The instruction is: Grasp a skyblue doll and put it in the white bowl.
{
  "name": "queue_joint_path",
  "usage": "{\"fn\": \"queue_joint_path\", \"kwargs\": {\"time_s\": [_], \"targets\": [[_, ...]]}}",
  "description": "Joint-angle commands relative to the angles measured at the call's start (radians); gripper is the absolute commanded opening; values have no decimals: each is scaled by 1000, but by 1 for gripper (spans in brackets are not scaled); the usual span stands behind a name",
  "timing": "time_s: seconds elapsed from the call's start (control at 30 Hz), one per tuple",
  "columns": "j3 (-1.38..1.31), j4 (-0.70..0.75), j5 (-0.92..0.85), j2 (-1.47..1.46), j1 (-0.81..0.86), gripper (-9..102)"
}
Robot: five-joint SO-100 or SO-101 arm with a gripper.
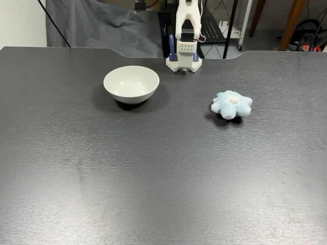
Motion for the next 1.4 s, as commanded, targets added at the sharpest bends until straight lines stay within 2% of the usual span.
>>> {"fn": "queue_joint_path", "kwargs": {"time_s": [0.0,0.2,0.63,0.77,1.17,1.37], "targets": [[-160,64,-8,-210,-9,8],[-158,64,-8,-265,-84,8],[-155,64,-6,-436,-600,8],[-141,64,-6,-439,-627,8],[183,63,-6,-439,-624,8],[241,61,-6,-439,-627,8]]}}
